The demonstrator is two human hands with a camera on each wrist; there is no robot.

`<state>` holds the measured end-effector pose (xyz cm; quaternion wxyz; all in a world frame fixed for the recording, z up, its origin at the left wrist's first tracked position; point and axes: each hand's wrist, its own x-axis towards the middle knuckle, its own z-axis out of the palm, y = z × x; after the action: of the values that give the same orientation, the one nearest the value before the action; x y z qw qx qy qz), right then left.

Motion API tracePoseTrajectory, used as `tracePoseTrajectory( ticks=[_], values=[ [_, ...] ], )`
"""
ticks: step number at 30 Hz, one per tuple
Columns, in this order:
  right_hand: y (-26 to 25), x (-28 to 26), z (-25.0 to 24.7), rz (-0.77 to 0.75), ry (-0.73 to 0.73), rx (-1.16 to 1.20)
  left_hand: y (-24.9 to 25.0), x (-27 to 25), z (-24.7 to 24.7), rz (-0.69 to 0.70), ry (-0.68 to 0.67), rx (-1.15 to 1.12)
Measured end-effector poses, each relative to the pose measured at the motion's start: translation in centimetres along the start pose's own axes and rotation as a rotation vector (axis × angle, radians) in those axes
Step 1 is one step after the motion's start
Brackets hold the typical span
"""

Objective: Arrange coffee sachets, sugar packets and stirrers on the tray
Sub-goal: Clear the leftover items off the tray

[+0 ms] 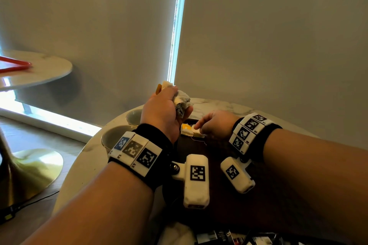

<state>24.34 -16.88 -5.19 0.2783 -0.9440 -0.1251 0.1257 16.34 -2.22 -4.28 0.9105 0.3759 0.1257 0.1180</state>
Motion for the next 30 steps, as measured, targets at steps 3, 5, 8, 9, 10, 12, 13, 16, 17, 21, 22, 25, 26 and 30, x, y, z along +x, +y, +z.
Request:
tracePoseTrajectory(
  ticks=[3,5,8,9,10,12,13,16,17,21,22,25,26,30],
  values=[
    [0.0,-0.5,0.2,0.025,-0.043,0.097,0.0,0.0,0.0,0.001,0.001,-0.001],
    [0.0,-0.5,0.6,0.043,-0.082,0.128,0.0,0.0,0.0,0.004,0.003,-0.002],
    [0.0,0.0,1.1,0.050,-0.105,0.140,0.1,0.0,0.0,0.011,0.005,-0.008],
    [0.1,0.0,1.1,0.050,-0.105,0.143,0.1,0.0,-0.1,0.011,0.006,-0.009],
    [0.0,0.1,1.1,0.049,-0.102,0.139,0.1,0.0,0.0,0.012,0.004,-0.011],
    [0.0,0.2,1.0,0.036,-0.093,0.096,0.0,0.0,0.1,0.011,0.001,-0.013],
    [0.0,0.2,1.0,0.031,-0.087,0.071,0.0,0.0,0.0,0.010,0.004,-0.015],
    [0.0,0.0,0.8,0.036,-0.081,0.078,0.0,-0.2,0.1,0.013,0.000,-0.018],
    [0.0,-0.1,0.7,0.038,-0.078,0.093,0.0,-0.2,0.1,0.008,-0.012,-0.023],
    [0.1,0.2,0.0,0.002,0.048,0.046,0.1,-0.5,0.0,-0.011,-0.071,-0.044],
    [0.2,0.4,-0.2,0.006,0.078,0.023,0.1,-0.6,0.0,-0.012,-0.073,-0.051],
    [0.6,0.9,-0.4,0.062,0.047,-0.061,0.2,-0.8,0.0,-0.006,-0.075,-0.049],
    [0.7,1.2,-0.4,0.081,0.027,-0.067,0.2,-0.8,0.1,-0.006,-0.074,-0.048],
    [1.3,1.6,0.2,0.054,0.012,-0.023,0.3,-0.9,0.1,-0.001,-0.068,-0.047]
  ],
)
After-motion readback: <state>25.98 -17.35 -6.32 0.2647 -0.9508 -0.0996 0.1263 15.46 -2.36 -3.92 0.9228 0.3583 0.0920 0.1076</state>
